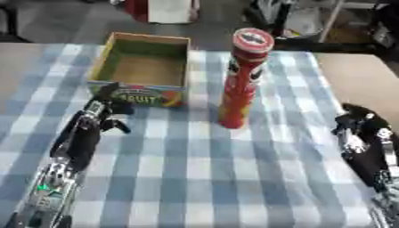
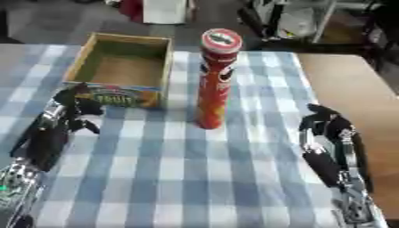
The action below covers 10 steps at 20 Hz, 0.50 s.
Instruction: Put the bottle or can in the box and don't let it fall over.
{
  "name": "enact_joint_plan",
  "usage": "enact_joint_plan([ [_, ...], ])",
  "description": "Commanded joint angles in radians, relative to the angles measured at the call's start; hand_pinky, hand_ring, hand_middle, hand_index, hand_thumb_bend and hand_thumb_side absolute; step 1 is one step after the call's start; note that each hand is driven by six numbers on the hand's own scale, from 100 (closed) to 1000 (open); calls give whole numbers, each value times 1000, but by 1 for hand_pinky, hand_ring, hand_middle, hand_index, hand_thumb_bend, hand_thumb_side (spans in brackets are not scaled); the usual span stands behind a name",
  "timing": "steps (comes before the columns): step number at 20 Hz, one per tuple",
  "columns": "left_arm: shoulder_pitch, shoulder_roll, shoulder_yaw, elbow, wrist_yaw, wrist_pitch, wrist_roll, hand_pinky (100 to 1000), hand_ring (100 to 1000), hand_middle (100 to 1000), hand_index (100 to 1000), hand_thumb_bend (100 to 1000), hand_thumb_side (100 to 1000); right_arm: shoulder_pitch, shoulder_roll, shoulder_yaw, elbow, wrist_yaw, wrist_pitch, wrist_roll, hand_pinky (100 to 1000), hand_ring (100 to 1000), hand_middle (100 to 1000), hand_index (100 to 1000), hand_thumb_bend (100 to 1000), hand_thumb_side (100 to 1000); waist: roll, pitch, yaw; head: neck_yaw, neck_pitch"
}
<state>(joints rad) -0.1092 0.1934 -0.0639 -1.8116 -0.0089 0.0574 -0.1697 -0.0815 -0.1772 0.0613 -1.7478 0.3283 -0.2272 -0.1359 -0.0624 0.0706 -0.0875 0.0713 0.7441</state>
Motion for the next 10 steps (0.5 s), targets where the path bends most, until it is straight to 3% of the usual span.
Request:
enact_joint_plan([
  [1, -12, 11, -1, -11, 1, -1, 1, 507, 722, 659, 984, 205, 1000, -35, -80, 21, -45, 5, -4, 30, 615, 592, 673, 850, 100, 679, -2, -12, 5, -4, -8],
  [10, -4, 20, -9, -8, -3, 0, -9, 507, 723, 659, 984, 204, 1000, -232, -314, 95, -162, 2, 11, 172, 785, 819, 874, 963, 100, 732, -12, -22, 21, -45, -8],
])
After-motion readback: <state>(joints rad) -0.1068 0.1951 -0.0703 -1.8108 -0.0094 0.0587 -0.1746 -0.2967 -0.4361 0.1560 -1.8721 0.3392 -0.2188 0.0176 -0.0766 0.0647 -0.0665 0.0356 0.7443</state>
